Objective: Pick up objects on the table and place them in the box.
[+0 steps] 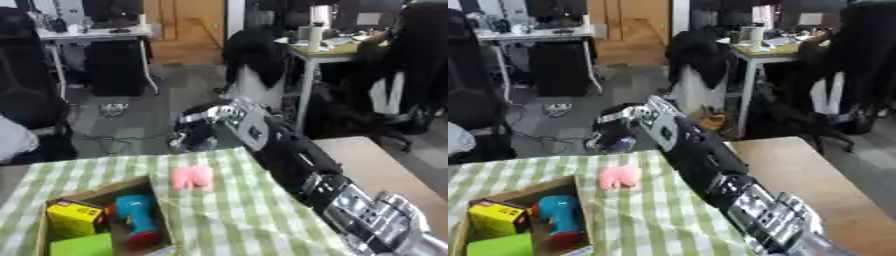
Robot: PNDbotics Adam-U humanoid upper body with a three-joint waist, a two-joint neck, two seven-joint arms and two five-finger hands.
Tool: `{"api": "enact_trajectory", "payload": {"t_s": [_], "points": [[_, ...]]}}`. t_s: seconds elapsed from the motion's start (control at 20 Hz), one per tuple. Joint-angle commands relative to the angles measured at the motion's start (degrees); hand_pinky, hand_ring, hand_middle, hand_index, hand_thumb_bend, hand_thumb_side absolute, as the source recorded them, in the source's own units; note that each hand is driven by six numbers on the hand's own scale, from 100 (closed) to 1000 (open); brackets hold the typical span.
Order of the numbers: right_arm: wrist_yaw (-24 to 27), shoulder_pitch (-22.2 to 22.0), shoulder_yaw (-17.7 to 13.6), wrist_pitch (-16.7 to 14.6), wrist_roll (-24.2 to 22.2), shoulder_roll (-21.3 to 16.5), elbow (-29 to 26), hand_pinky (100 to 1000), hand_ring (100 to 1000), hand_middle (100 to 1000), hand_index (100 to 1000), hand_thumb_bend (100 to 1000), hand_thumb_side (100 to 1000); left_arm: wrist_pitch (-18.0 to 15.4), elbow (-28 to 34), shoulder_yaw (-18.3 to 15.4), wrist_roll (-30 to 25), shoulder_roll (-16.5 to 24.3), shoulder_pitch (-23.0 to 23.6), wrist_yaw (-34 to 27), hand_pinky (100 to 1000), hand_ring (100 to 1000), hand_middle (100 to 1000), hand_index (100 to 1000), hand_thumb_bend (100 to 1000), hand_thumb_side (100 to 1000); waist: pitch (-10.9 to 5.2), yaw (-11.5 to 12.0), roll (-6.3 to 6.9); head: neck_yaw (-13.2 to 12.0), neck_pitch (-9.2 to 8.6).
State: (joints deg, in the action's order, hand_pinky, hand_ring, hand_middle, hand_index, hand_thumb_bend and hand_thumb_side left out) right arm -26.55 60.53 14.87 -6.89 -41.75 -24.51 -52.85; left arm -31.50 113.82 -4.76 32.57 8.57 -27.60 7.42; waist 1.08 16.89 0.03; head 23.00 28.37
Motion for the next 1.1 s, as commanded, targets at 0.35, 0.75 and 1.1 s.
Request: {"api": "enact_trajectory", "payload": {"t_s": [0.35, 0.75, 1.1], "points": [[4.3, 2.8, 1.6, 4.7, 16.2, -0.5, -6.3, 100, 100, 100, 456, 100, 688, -0.1, 0.8, 0.2, 0.4, 0.5, -0.7, 0.2, 833, 875, 829, 860, 253, 1000, -1.11, 0.4, -0.62, 4.0, -2.0], [3.1, 4.1, 3.1, 4.9, 22.1, 3.6, -7.9, 100, 100, 100, 448, 100, 691, -0.4, 0.8, 0.5, 0.4, -0.2, -1.1, -0.1, 832, 873, 827, 858, 255, 1000, -0.92, 1.7, -0.79, 10.5, -3.34], [3.3, 4.0, 4.6, 3.1, 28.5, 6.2, -8.9, 100, 100, 100, 448, 100, 696, -0.7, 0.8, 0.7, 0.5, -0.7, -1.2, -0.3, 831, 872, 826, 857, 256, 1000, -0.74, 3.0, -1.27, 15.9, -4.05]]}}
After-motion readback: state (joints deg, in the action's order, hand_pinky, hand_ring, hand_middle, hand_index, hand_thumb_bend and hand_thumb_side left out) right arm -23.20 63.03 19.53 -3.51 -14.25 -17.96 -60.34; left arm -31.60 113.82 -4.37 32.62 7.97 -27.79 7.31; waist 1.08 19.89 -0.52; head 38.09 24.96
